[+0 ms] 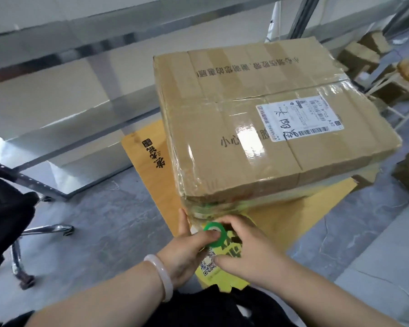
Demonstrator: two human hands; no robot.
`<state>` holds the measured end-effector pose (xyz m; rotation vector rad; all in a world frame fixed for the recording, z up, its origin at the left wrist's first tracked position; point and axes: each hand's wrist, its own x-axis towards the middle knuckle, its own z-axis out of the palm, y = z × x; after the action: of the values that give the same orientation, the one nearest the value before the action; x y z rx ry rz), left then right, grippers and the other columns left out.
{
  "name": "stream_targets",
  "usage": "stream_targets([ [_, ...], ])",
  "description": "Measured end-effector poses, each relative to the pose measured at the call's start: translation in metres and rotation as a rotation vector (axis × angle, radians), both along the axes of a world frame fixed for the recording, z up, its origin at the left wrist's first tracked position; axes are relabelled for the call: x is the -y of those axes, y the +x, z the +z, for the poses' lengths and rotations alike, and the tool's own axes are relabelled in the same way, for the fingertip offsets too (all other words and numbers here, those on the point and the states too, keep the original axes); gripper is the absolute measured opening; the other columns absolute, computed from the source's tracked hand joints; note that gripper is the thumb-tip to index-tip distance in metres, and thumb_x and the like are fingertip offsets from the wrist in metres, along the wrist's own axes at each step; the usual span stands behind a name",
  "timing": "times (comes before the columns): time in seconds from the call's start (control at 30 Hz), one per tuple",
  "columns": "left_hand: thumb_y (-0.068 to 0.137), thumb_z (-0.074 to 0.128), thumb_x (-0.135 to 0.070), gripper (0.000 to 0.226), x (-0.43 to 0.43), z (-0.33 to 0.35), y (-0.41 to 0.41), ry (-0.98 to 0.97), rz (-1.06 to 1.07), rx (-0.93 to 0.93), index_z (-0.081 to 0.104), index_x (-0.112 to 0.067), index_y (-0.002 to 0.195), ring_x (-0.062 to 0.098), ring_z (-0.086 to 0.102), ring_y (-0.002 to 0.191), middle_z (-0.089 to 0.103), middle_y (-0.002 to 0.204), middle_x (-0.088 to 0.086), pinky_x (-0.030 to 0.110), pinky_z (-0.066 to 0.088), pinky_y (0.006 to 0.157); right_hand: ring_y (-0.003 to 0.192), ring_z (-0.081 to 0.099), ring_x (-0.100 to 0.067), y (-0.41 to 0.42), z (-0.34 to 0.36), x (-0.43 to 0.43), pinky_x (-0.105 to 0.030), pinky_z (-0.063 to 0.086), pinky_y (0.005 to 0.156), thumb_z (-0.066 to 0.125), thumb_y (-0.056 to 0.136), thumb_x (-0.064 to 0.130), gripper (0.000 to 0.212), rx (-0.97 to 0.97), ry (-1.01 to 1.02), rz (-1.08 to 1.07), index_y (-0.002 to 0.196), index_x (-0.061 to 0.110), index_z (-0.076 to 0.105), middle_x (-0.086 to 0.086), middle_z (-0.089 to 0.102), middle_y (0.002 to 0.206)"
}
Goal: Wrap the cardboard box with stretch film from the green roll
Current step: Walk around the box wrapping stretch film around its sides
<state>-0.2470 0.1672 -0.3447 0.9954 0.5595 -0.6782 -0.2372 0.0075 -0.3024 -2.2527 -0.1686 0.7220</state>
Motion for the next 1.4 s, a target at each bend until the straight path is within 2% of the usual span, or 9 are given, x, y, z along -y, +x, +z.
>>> stream_targets([
  [0.33, 0.054, 0.082, -0.016, 0.137, 0.073, 0.005, -0.020, 0.005, 0.467, -0.074, -0.004, -0.055, 0.153, 0.033, 0.049, 0.135, 0.043, 0.154, 0.014, 0.053, 0.032, 0.117, 0.120, 0.038, 0.003, 0.040, 0.002, 0.057, -0.011, 0.031, 0.098, 0.073, 0.073, 0.042, 0.077, -0.111, 0.086, 0.427, 0.137, 0.048, 0.030, 0.021, 0.037, 0.132],
  [0.43, 0.055, 0.084, -0.019, 0.130, 0.082, 0.002, -0.022, 0.005, 0.470, -0.044, 0.007, -0.056, 0.153, 0.033, 0.048, 0.137, 0.038, 0.158, 0.014, 0.049, 0.043, 0.110, 0.120, 0.037, 0.005, 0.045, -0.001, 0.068, -0.004, 0.031, 0.093, 0.074, 0.068, 0.047, 0.063, -0.177, 0.118, 0.434, 0.119, 0.053, 0.037, 0.029, 0.034, 0.128],
  [0.6, 0.067, 0.070, -0.010, 0.098, 0.100, -0.003, -0.019, -0.015, 0.478, -0.001, 0.032, -0.047, 0.149, 0.021, 0.069, 0.095, 0.073, 0.111, 0.005, 0.035, 0.056, 0.073, 0.125, 0.042, 0.010, 0.048, -0.010, 0.081, -0.018, 0.034, 0.106, 0.070, 0.056, 0.063, 0.070, -0.320, 0.231, 0.344, 0.118, 0.053, 0.039, 0.024, 0.047, 0.132],
  [0.73, 0.063, 0.074, -0.016, 0.116, 0.107, -0.002, -0.017, 0.005, 0.496, -0.005, 0.013, -0.050, 0.155, 0.023, 0.067, 0.109, 0.069, 0.128, 0.007, 0.043, 0.049, 0.103, 0.132, 0.032, 0.008, 0.056, -0.003, 0.082, -0.017, 0.026, 0.110, 0.045, 0.063, 0.085, 0.071, -0.294, 0.256, 0.437, 0.128, 0.058, 0.038, 0.023, 0.039, 0.137],
  [0.8, 0.059, 0.077, -0.021, 0.121, 0.113, 0.000, -0.016, 0.016, 0.522, -0.011, 0.009, -0.053, 0.154, 0.021, 0.063, 0.114, 0.057, 0.144, 0.007, 0.046, 0.032, 0.117, 0.132, 0.033, 0.007, 0.062, -0.004, 0.083, -0.019, 0.026, 0.110, 0.038, 0.070, 0.078, 0.059, -0.366, 0.245, 0.460, 0.123, 0.051, 0.044, 0.023, 0.040, 0.138],
  [0.93, 0.063, 0.074, -0.017, 0.118, 0.137, 0.003, -0.013, 0.043, 0.647, -0.006, 0.008, -0.059, 0.151, 0.024, 0.059, 0.125, 0.063, 0.136, 0.007, 0.044, 0.042, 0.109, 0.129, 0.046, -0.014, 0.082, -0.016, 0.093, -0.020, 0.034, 0.099, 0.060, 0.060, 0.081, 0.078, -0.436, 0.220, 0.519, 0.112, 0.025, 0.049, 0.017, 0.055, 0.114],
  [1.13, 0.092, 0.061, -0.006, 0.093, 0.206, 0.007, 0.005, 0.036, 1.073, -0.075, 0.007, -0.046, 0.156, 0.022, 0.061, 0.112, 0.064, 0.117, -0.001, 0.037, 0.049, 0.093, 0.142, 0.016, -0.005, 0.106, -0.009, 0.122, -0.016, 0.013, 0.106, 0.039, 0.095, 0.051, 0.061, -0.346, 0.119, 0.843, 0.149, 0.031, 0.018, 0.007, 0.021, 0.152],
  [1.3, 0.094, 0.061, -0.011, 0.084, 0.252, 0.007, 0.014, -0.023, 1.292, -0.120, 0.015, -0.046, 0.156, 0.028, 0.064, 0.111, 0.064, 0.131, 0.011, 0.035, 0.055, 0.077, 0.111, 0.042, -0.007, 0.114, -0.007, 0.147, -0.022, 0.033, 0.090, 0.044, 0.093, 0.053, 0.044, -0.381, 0.123, 0.801, 0.129, 0.031, 0.032, 0.004, 0.043, 0.132],
  [1.4, 0.068, 0.080, -0.021, 0.111, 0.261, 0.009, 0.008, -0.061, 1.301, -0.096, 0.017, -0.050, 0.154, 0.031, 0.061, 0.122, 0.059, 0.140, 0.010, 0.037, 0.059, 0.082, 0.118, 0.045, -0.002, 0.120, -0.008, 0.162, -0.016, 0.035, 0.092, 0.049, 0.094, 0.045, 0.039, -0.398, 0.196, 0.808, 0.128, 0.038, 0.029, 0.012, 0.046, 0.130],
])
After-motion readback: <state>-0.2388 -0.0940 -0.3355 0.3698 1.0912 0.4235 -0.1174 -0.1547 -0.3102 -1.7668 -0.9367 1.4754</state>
